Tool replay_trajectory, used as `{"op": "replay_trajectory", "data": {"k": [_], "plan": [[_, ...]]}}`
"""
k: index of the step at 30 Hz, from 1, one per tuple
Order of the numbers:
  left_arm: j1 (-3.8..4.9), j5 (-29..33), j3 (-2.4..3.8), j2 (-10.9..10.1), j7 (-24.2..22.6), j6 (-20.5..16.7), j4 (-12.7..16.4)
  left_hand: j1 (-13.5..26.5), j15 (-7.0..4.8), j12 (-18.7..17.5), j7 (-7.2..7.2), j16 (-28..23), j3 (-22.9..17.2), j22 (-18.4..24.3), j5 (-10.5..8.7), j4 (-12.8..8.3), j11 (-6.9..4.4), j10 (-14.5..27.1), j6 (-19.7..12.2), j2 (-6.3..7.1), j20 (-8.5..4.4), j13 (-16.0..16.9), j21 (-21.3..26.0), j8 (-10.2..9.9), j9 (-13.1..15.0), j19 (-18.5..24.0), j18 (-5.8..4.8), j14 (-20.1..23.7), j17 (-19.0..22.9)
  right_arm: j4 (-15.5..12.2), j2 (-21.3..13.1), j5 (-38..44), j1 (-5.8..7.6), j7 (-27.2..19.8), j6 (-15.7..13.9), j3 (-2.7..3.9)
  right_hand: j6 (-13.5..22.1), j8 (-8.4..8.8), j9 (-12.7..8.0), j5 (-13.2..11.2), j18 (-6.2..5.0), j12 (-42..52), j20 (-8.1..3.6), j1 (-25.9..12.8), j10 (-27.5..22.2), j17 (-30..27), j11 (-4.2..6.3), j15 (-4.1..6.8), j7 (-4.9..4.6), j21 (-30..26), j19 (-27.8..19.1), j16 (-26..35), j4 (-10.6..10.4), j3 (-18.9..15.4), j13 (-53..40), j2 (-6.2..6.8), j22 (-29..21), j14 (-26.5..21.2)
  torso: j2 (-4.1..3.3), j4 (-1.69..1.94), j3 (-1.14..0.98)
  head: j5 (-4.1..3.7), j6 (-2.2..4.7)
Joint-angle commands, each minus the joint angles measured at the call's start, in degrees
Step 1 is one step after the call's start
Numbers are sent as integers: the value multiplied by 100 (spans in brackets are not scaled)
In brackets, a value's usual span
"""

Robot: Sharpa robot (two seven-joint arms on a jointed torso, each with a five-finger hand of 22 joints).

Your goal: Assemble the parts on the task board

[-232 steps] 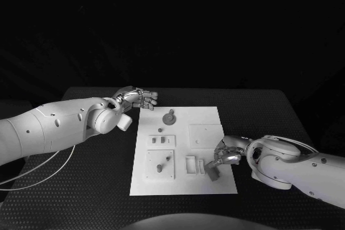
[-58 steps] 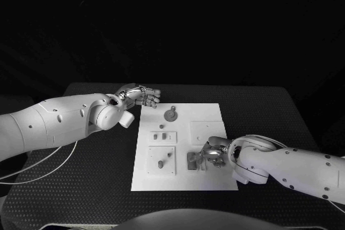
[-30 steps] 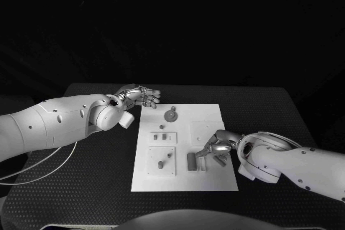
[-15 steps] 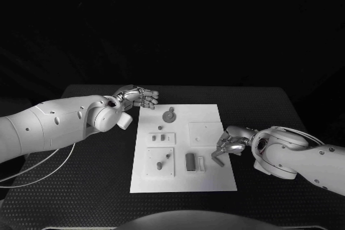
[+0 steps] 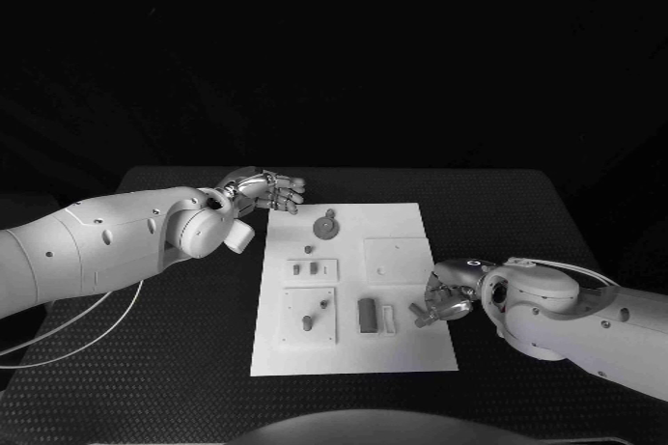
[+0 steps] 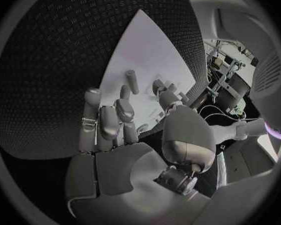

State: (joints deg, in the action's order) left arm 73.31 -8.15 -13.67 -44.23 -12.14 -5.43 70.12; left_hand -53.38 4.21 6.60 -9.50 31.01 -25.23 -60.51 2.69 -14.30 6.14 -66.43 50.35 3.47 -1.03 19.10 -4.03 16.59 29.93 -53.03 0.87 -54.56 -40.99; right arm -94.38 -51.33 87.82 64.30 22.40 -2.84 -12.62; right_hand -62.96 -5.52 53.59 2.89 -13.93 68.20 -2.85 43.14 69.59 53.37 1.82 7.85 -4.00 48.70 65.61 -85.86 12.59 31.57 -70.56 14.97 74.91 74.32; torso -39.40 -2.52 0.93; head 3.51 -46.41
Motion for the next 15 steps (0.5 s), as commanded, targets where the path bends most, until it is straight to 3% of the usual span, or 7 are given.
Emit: {"op": "replay_trajectory", "data": {"k": [1, 7, 15], "plan": [[4, -6, 3, 2, -52, 60, 14, 41, 35, -39, 20, -34, 7, 8, 21, 26, 20, -10, -13, 4, -12, -9, 10, -9, 0, 47, -23, 12, -5, 39, 40, 446, -45, 116, 198, -5, 104, 39, 12, -25, -106, -30, 25, -25, -45, -14, -8, -19, -57, -16, 10, 15, -120, 51, 16, 71, 42, -28, -3, 5, 4, 6, -7], [4, -6, 3, 0, -52, 64, 18, 42, 35, -40, 21, -34, 7, 8, 21, 27, 20, -10, -13, 4, -12, -9, 10, -8, 0, 47, -22, 12, -6, 74, 112, 538, -83, 141, 148, -6, 101, 48, 18, -25, -107, -21, 26, -24, -37, -6, -10, -21, -58, -11, 10, 10, -197, 108, 11, 52, 48, -21, -2, 6, 4, 7, -25], [4, -6, 3, -3, -51, 67, 19, 43, 35, -41, 21, -35, 7, 8, 21, 28, 20, -10, -14, 5, -11, -10, 10, -8, 0, 48, -22, 12, -6, 139, 227, 686, -131, 176, 98, -9, 93, 56, 24, -26, -106, -9, 24, 43, -27, 12, -10, -22, -57, 2, 6, -1, -192, 132, 5, -98, 61, -9, -2, 5, 5, -12, -38]]}}
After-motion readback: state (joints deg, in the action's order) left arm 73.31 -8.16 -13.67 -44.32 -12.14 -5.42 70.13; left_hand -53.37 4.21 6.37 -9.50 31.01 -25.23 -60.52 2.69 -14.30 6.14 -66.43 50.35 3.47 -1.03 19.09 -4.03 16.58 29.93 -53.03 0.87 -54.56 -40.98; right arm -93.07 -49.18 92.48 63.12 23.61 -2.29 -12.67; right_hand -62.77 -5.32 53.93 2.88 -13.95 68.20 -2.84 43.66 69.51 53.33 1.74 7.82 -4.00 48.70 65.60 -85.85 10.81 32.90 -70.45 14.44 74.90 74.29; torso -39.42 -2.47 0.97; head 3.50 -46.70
